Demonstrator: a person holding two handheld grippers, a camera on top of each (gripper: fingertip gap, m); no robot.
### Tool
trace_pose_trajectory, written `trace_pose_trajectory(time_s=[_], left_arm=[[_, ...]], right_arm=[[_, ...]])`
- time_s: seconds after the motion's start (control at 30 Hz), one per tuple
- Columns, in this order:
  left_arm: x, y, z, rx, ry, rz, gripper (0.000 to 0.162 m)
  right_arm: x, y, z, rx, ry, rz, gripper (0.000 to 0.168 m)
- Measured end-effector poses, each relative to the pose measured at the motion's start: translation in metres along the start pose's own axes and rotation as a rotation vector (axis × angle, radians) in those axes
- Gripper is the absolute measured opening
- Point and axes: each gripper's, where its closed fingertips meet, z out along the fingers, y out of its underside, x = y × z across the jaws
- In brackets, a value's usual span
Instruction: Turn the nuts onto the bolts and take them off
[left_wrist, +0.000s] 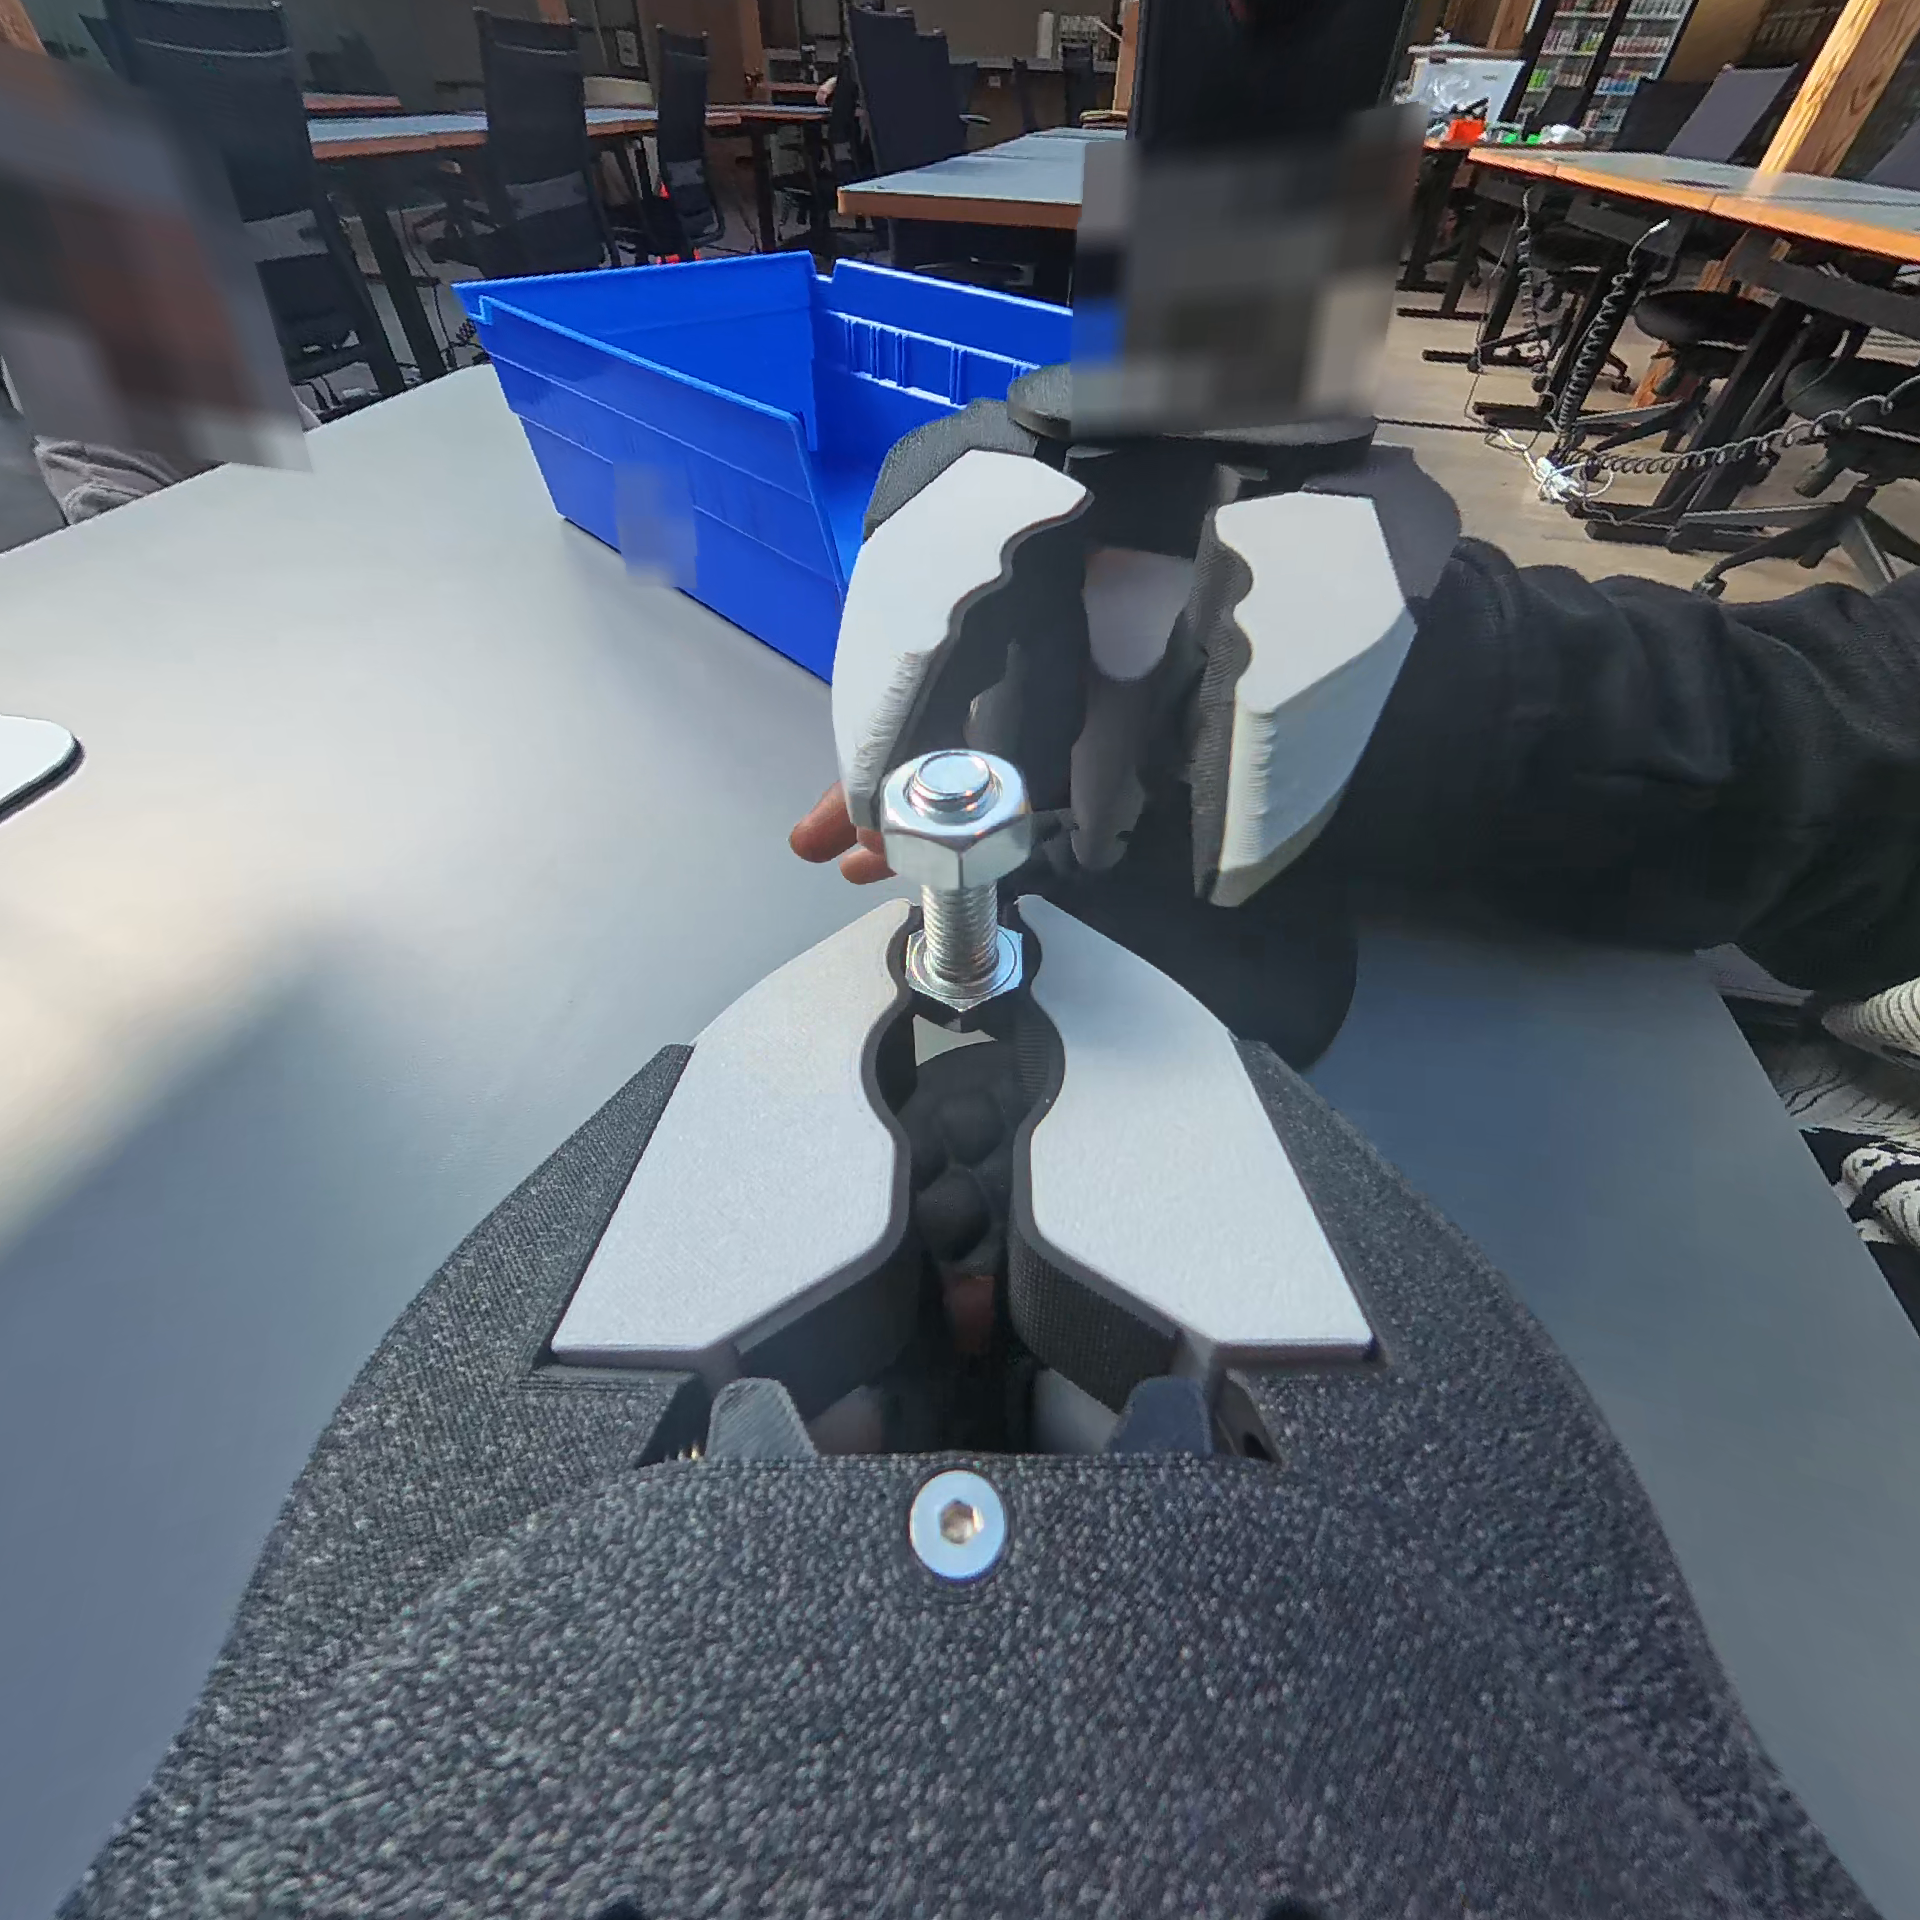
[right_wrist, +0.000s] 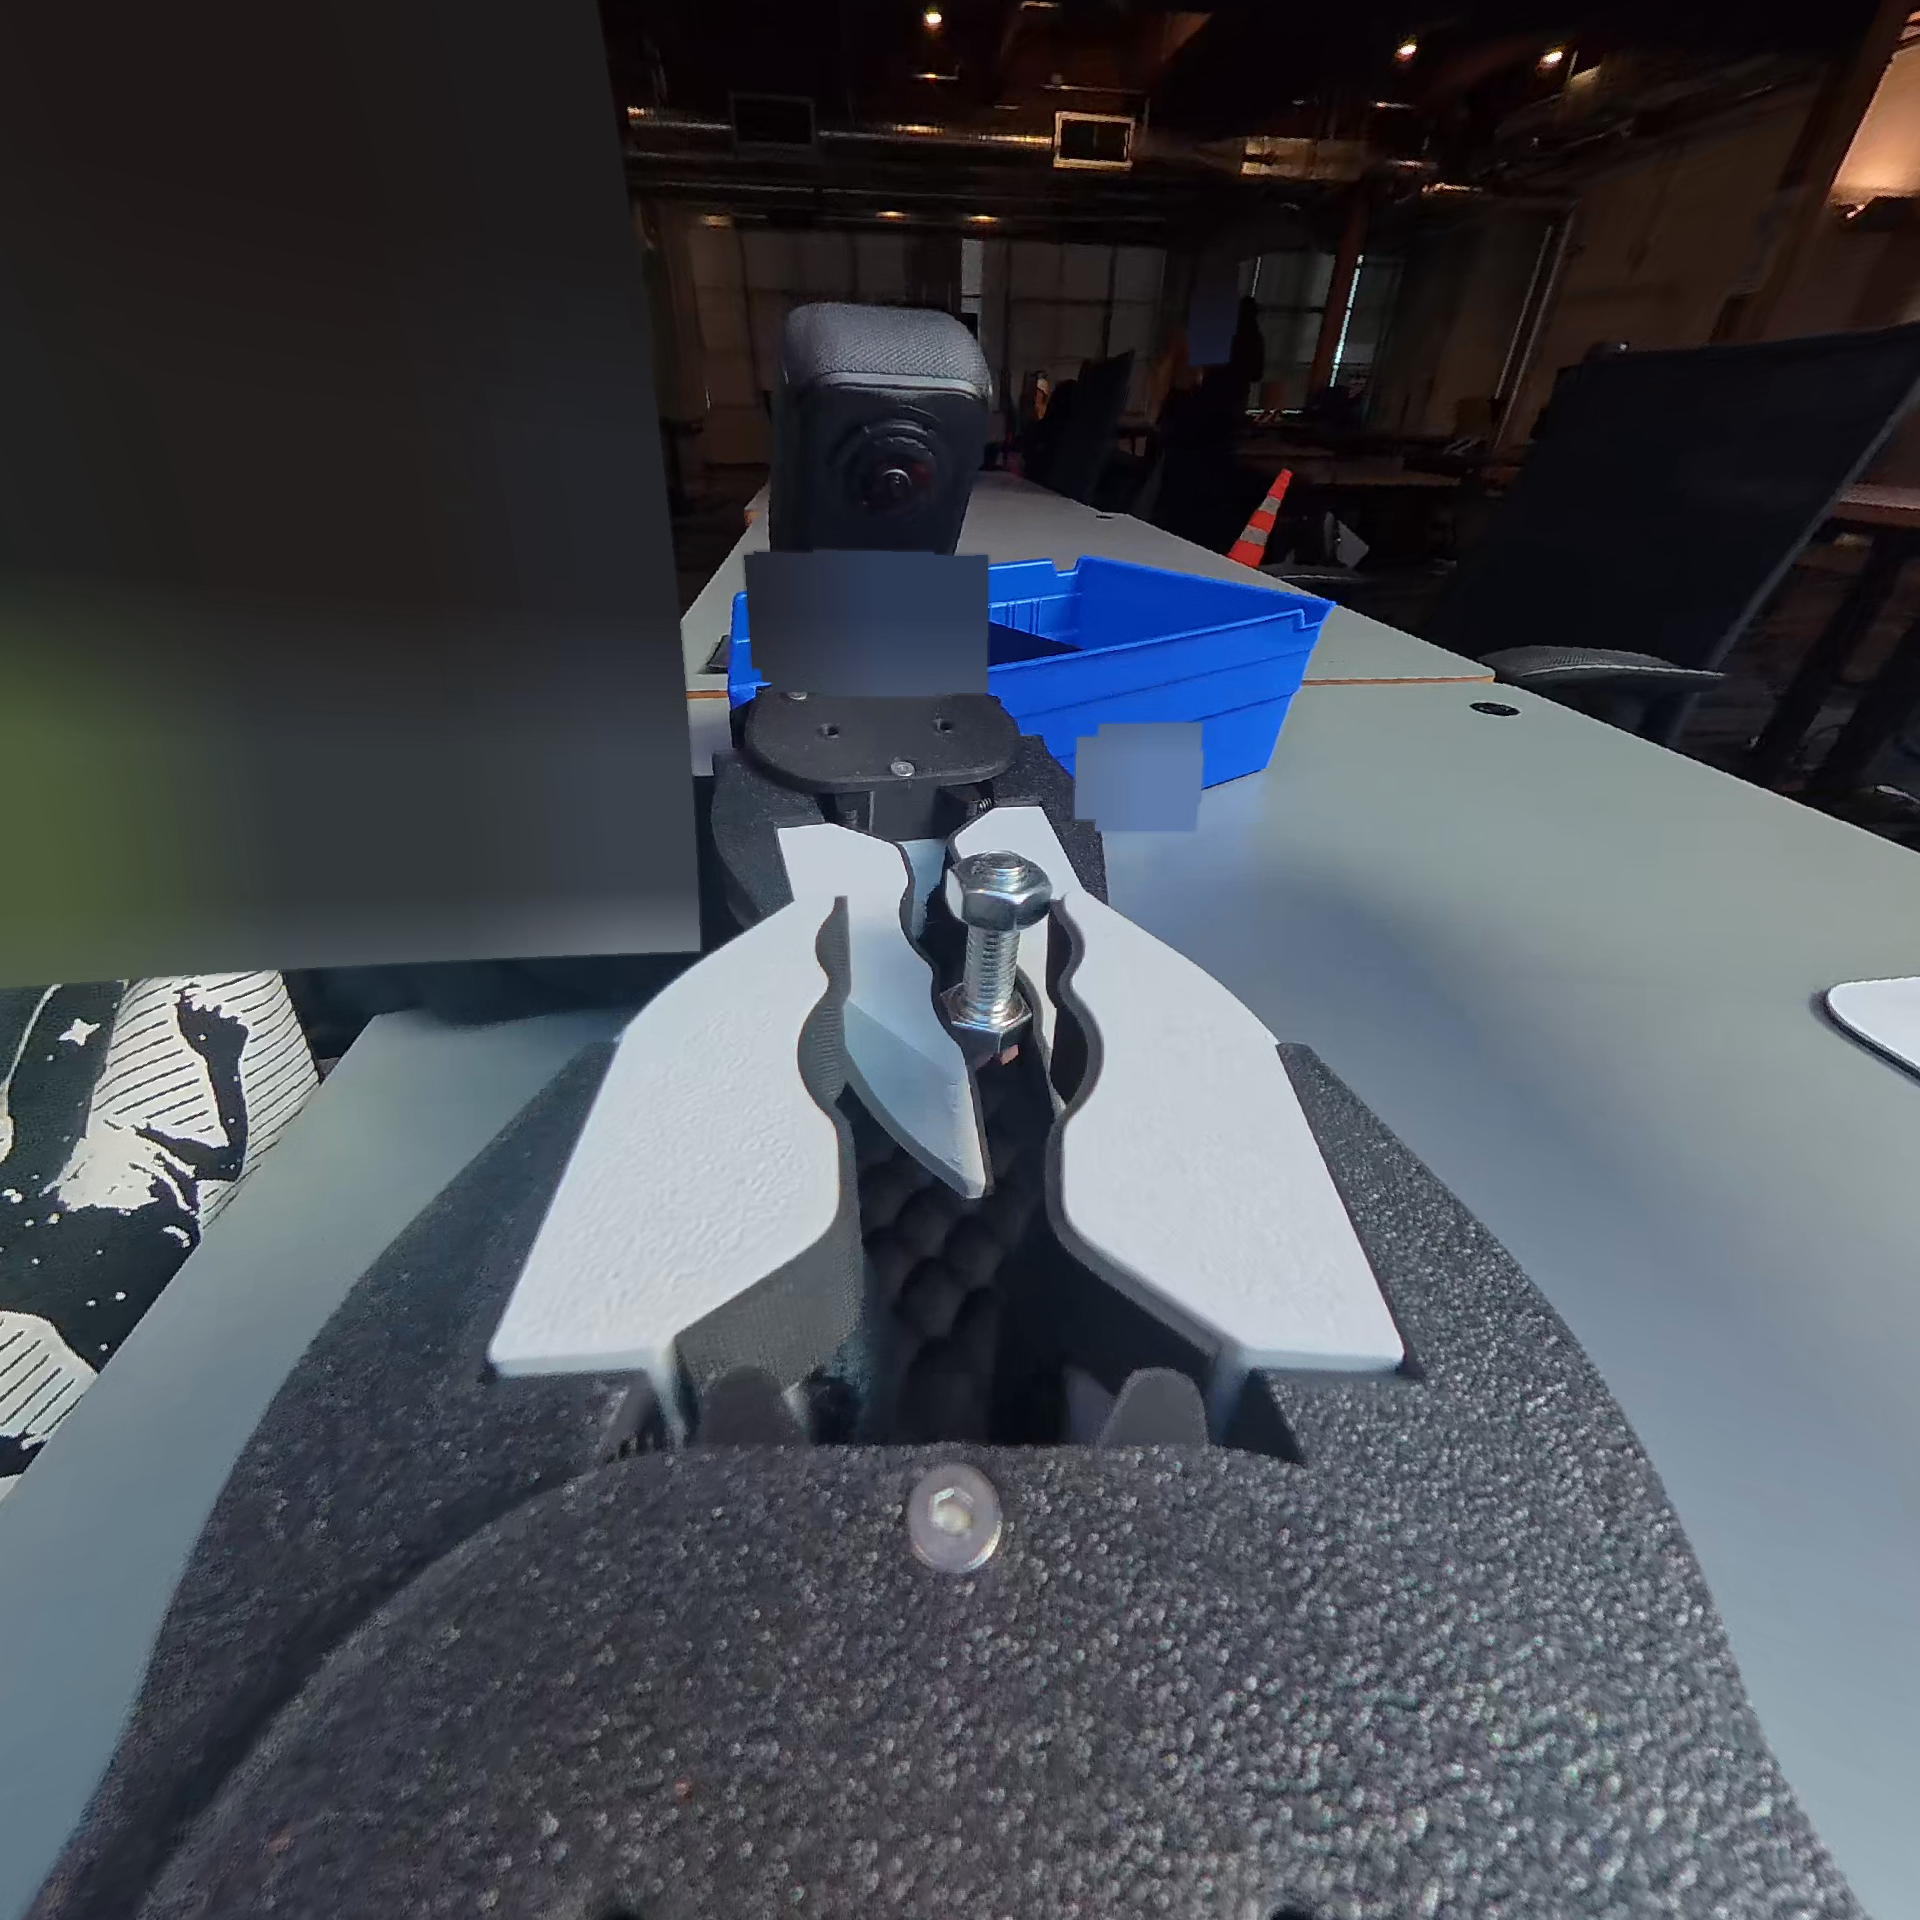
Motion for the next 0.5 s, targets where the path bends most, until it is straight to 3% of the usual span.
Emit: trace_pose_trajectory(time_s=[0.13,0.27,0.5], left_arm=[[-0.001,-0.001,0.0,0.004,-0.002,-0.003,0.014],[0.0,-0.001,0.0,0.002,-0.001,-0.002,0.014],[0.001,0.0,0.0,-0.005,0.002,0.008,0.014]], right_arm=[[0.003,-0.003,-0.009,0.007,0.008,-0.013,0.007],[0.007,-0.008,-0.013,0.038,0.026,-0.007,0.007],[0.004,-0.008,0.007,0.096,0.035,0.006,0.079]])
